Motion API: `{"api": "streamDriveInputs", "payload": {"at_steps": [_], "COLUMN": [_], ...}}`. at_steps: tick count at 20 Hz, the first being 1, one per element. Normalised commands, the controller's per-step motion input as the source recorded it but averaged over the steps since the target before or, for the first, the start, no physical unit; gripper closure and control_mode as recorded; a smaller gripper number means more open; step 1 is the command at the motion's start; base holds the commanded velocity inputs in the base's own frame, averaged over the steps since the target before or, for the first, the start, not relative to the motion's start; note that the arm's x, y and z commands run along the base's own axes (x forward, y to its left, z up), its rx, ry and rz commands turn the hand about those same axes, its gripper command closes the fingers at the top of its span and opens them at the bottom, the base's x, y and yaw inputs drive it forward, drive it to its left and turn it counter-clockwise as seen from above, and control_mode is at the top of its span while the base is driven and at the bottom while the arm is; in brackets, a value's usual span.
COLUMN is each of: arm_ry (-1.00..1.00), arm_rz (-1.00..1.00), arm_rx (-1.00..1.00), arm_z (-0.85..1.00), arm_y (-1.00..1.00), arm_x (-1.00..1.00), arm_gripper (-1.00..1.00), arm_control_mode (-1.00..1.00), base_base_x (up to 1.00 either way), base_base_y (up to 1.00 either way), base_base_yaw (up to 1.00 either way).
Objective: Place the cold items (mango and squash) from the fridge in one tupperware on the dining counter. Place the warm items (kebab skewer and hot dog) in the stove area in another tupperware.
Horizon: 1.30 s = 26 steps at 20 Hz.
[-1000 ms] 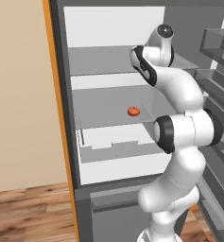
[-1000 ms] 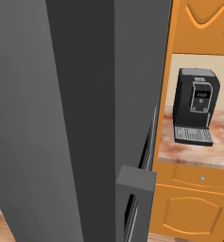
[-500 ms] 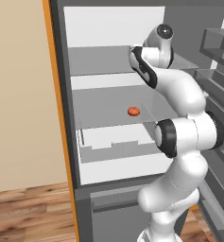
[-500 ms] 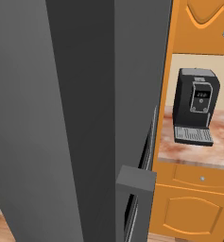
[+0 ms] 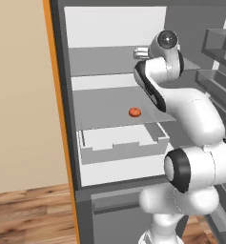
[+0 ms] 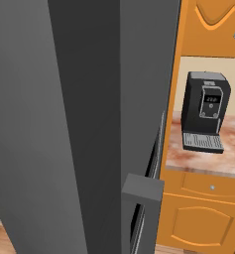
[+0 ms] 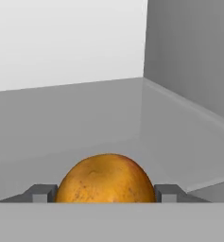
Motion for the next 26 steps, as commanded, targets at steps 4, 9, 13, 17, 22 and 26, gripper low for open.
{"api": "streamDriveInputs", "payload": {"at_steps": [4,9,13,17,22,26], "arm_ry": [0.0,-0.02,0.01,0.09,0.23,0.32], "arm_rz": [-0.16,-0.05,0.0,0.05,0.17,0.17], "arm_rx": [0.0,-0.01,-0.01,0.0,0.07,0.27], "arm_z": [0.41,0.01,-0.03,-0.3,-0.36,-0.57], "arm_y": [0.44,0.44,0.36,0.34,0.37,0.0], "arm_x": [-1.0,-1.0,-1.0,-1.0,-0.96,-0.46], "arm_gripper": [1.0,1.0,1.0,1.0,1.0,1.0], "arm_control_mode": [-1.0,-1.0,-1.0,-1.0,-1.0,-1.0], "base_base_x": [0.0,0.0,0.0,0.0,0.0,0.0], "base_base_y": [0.0,0.0,0.0,0.0,0.0,0.0], "base_base_yaw": [0.0,0.0,0.0,0.0,0.0,0.0]}}
